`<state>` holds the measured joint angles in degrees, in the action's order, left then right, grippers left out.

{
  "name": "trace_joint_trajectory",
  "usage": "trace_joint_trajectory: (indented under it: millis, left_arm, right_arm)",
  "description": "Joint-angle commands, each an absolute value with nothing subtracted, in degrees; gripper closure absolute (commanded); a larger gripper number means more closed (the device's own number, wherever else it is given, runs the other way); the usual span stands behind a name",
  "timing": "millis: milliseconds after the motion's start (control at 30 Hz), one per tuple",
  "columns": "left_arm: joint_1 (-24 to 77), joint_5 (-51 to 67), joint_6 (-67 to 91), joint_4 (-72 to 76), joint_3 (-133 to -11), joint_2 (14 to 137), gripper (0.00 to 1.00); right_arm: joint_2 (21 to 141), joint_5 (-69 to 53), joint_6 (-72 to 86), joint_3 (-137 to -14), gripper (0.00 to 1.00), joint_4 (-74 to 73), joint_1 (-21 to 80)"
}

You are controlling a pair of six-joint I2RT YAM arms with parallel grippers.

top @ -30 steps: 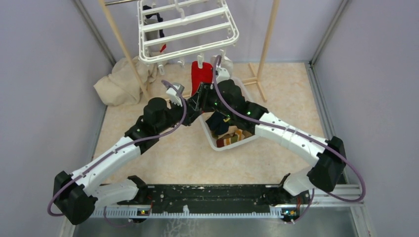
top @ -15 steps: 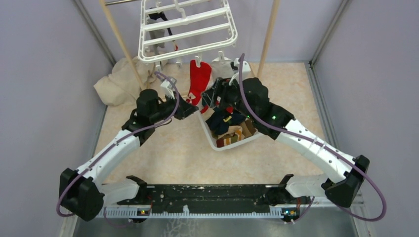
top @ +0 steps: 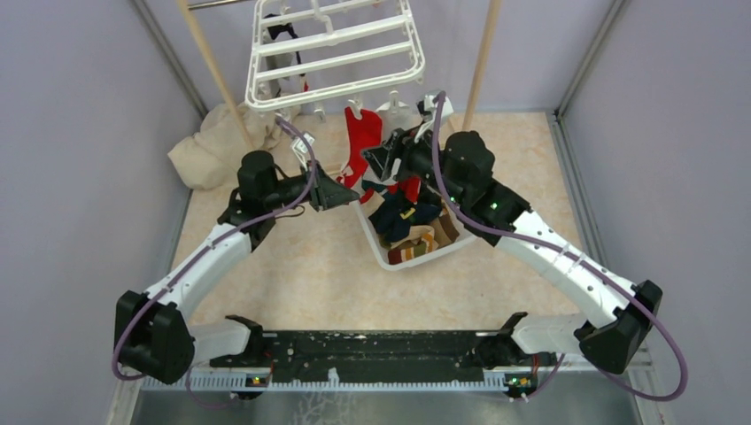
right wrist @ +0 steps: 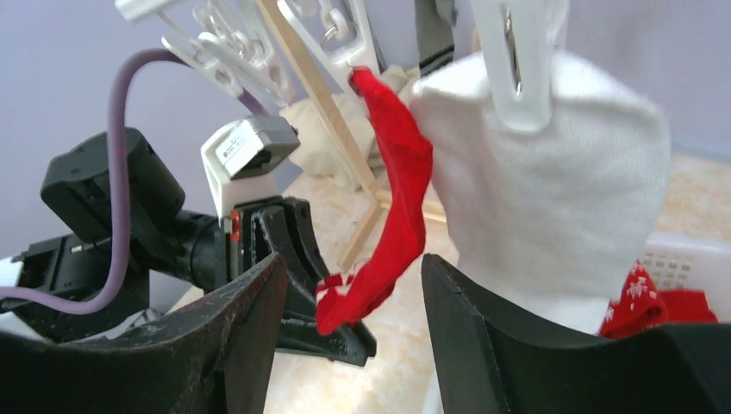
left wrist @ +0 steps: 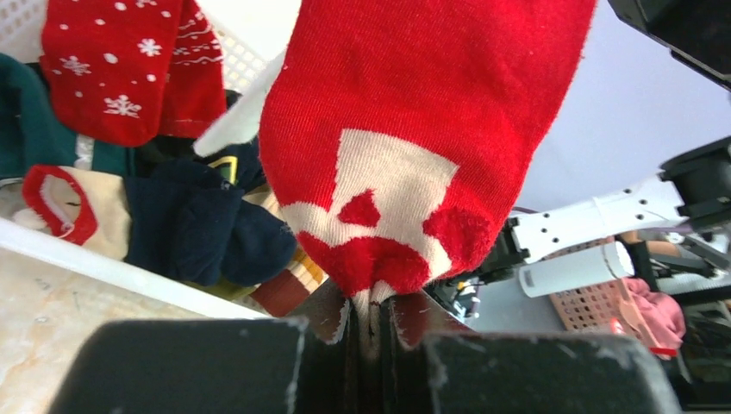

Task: Remove the socks clipped to the hanger
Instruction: Remove the sock from the hanger.

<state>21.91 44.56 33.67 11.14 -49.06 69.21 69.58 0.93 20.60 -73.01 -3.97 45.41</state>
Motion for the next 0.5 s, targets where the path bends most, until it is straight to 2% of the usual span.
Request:
trace_joint_trajectory:
  millis: [0, 467]
  left_arm:
    - [19.94, 52.80, 37.86, 16.35, -50.34, 69.88, 0.91]
    - [14.18, 65.36, 62.35, 48.75, -39.79, 76.90, 0.91]
  right_arm:
    - [69.82, -3.12, 17.92, -73.64, 0.41, 4.28, 44.35]
    - [71.72, -5.59, 14.04, -76.27, 0.45, 6.03, 43.49]
